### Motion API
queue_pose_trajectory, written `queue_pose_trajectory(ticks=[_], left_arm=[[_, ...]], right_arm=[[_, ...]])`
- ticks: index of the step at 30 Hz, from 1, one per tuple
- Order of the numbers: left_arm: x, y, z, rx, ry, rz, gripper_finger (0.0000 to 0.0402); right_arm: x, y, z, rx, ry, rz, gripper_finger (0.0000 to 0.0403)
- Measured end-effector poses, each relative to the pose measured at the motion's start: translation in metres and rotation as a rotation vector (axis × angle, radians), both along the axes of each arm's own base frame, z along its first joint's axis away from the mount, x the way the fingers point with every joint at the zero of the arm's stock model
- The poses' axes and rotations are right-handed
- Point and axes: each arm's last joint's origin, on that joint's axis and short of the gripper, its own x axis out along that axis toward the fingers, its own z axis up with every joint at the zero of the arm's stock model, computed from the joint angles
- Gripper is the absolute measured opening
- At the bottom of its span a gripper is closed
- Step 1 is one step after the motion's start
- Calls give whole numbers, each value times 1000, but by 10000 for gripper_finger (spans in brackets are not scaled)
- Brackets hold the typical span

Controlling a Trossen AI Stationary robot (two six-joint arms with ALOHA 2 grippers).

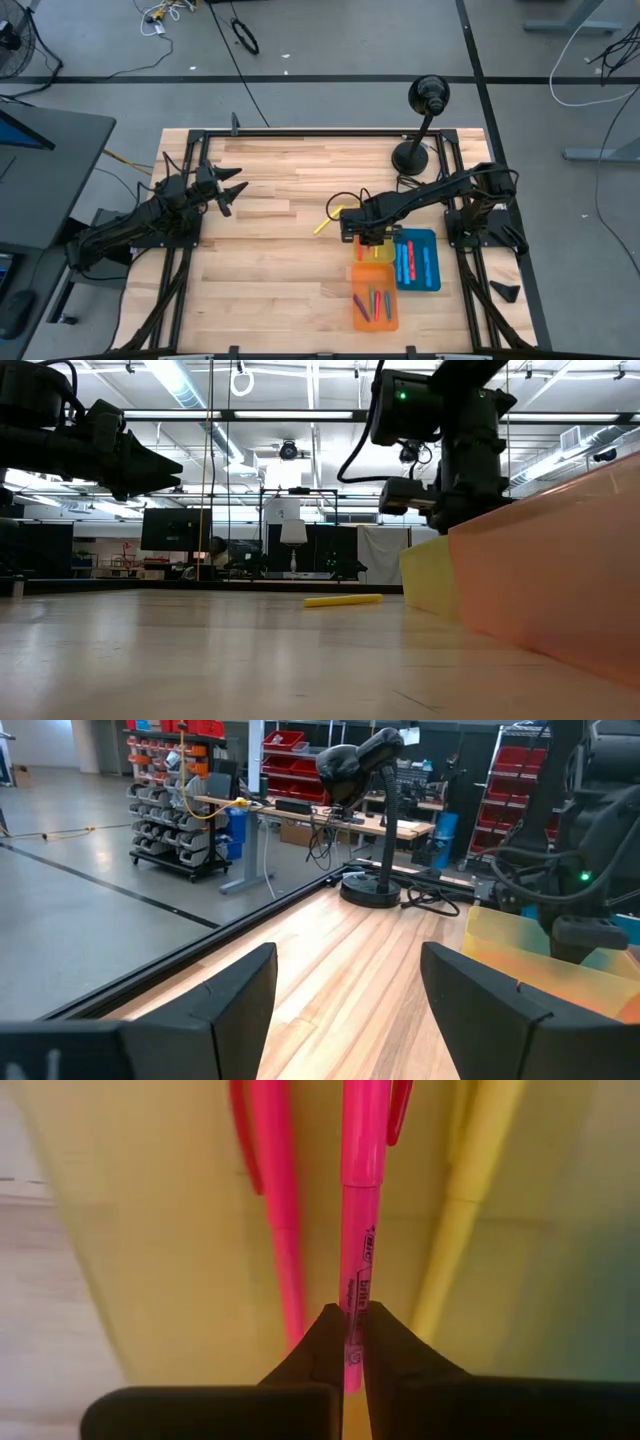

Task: Pick & Place Markers
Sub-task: Put the pink pen into the yellow bin, then put the yellow pen into the yellow bin

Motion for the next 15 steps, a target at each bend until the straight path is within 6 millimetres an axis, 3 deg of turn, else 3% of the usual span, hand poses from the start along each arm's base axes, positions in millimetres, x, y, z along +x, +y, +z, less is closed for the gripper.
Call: queue_pose_trajectory(ticks=[7, 15], left_arm=[[0, 0, 0, 0, 0, 0, 252], [0, 0, 0, 0, 0, 0, 252]], right_arm=[[2, 0, -2, -7, -38, 32, 19], [2, -1, -2, -20, -36, 8, 103]])
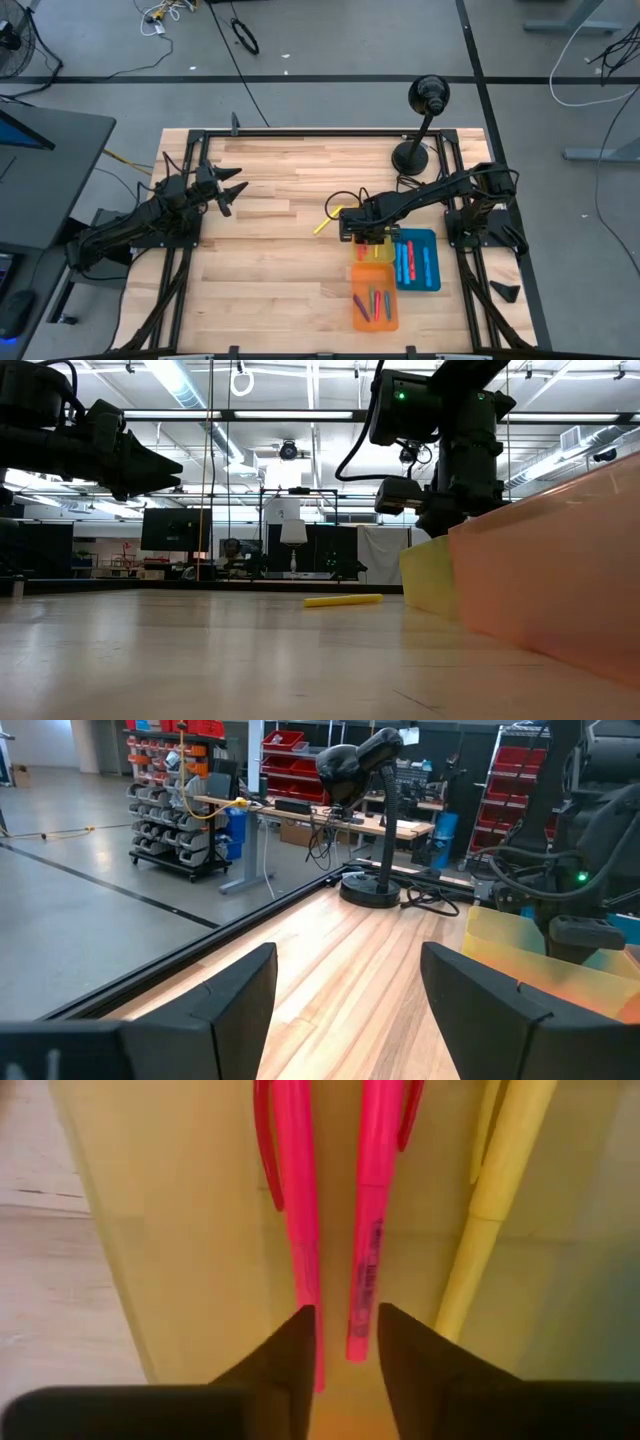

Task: Pick & Place Markers
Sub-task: Put the yellow pen into the yellow bin

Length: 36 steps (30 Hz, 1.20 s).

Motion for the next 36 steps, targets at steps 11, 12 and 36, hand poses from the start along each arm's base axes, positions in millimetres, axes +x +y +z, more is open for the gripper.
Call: queue_pose_trajectory(ticks=[11, 12, 36], left_arm=[[0, 0, 0, 0, 0, 0, 252], [0, 0, 0, 0, 0, 0, 252], [0, 0, 0, 0, 0, 0, 252]], right_arm=[[1, -1, 3, 13, 12, -20, 157], [2, -1, 6, 17, 12, -19, 157], [29, -22, 87, -115, -229, 758, 141]])
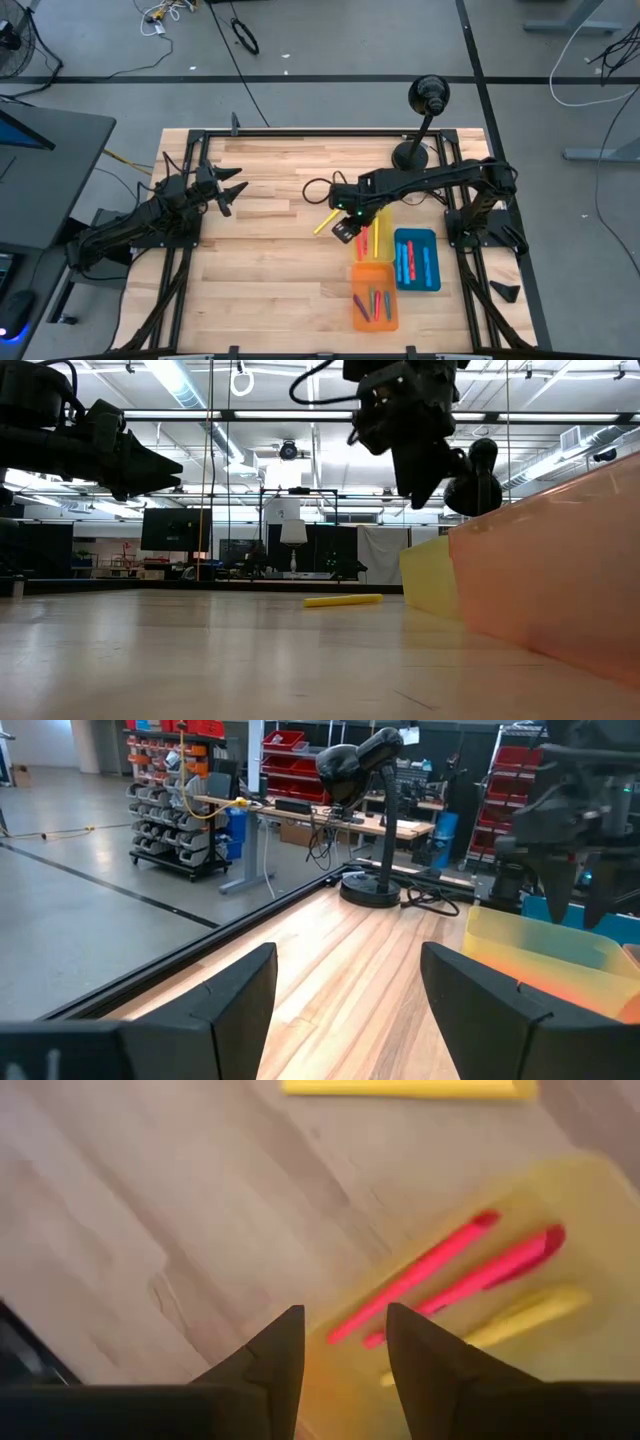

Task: Pick & Place Markers
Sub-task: Put the yellow pen into the yellow bin

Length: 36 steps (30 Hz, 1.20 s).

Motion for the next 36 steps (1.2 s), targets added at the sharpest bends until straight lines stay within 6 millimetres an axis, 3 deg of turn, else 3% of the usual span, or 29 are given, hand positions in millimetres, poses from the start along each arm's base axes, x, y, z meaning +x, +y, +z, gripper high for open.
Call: queue_pose_trajectory(ticks=[24, 36], left_arm=[[0, 0, 0, 0, 0, 0, 252], [0, 0, 0, 0, 0, 0, 252]], right_arm=[[0, -30, 7, -342, -205, 1212, 141], [10, -33, -11, -409, -158, 1366, 141]])
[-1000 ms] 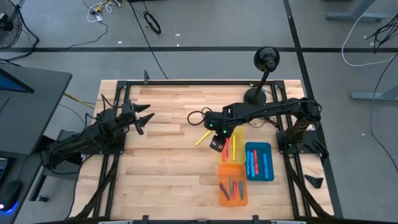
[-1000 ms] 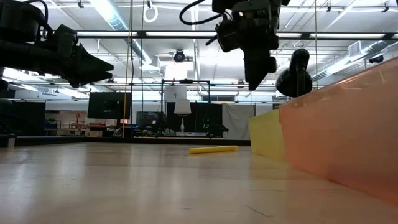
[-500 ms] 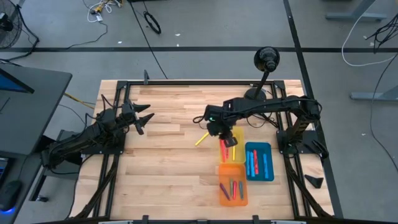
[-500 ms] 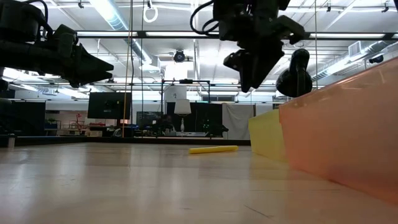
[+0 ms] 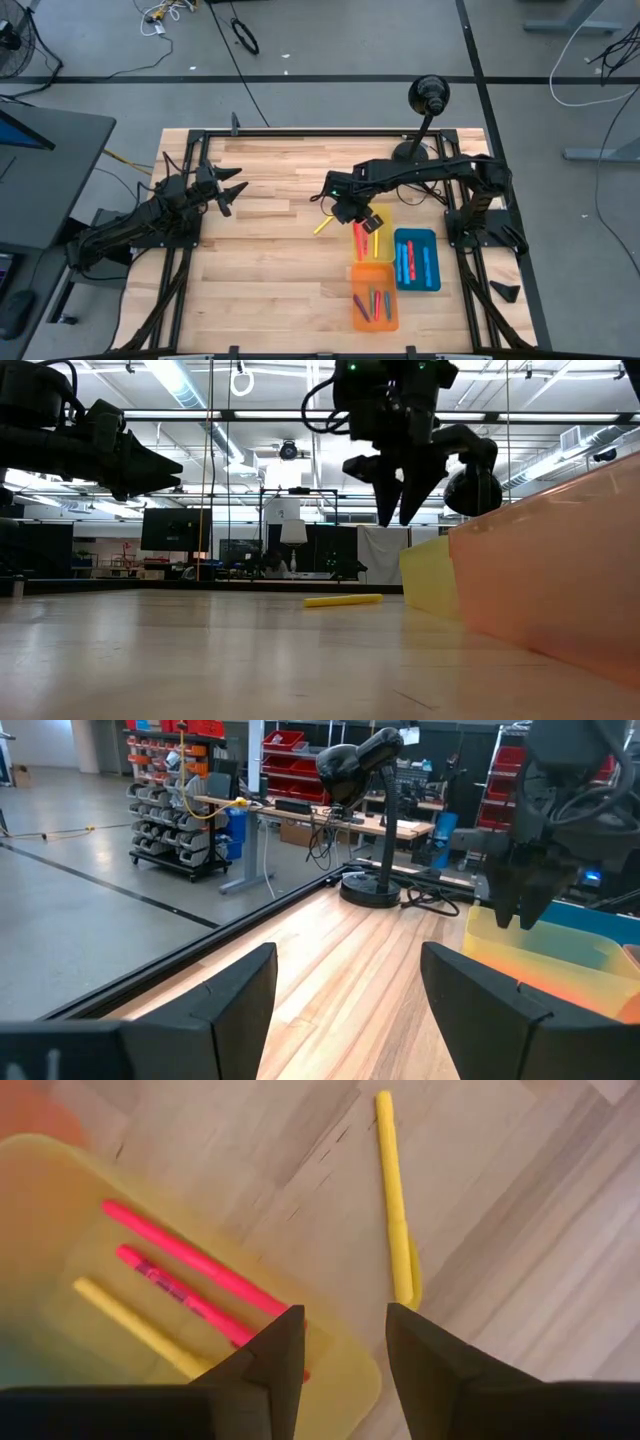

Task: Pick & Place Markers
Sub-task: Put the yellow pen into the yellow bin

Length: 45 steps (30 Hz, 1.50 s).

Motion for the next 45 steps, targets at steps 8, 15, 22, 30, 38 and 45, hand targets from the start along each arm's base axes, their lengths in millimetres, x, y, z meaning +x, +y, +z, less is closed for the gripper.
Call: queue_pose_trajectory(ticks=[8, 15, 22, 30, 38, 45], left_arm=[[0, 0, 0, 0, 0, 0, 252], [0, 0, 0, 0, 0, 0, 252], [0, 0, 0, 0, 0, 0, 252], [0, 0, 0, 0, 0, 0, 252], [0, 0, 0, 0, 0, 0, 252], [0, 0, 0, 0, 0, 0, 252]], right_arm=[[26, -2, -8, 0, -1, -1, 141], [54, -4, -21, 2, 7, 8, 141], [72, -2, -43, 9, 47, 16, 141], [80, 9, -75, 15, 117, 52, 141], [83, 8, -85, -32, 122, 55, 141], [87, 9, -88, -39, 88, 67, 141]])
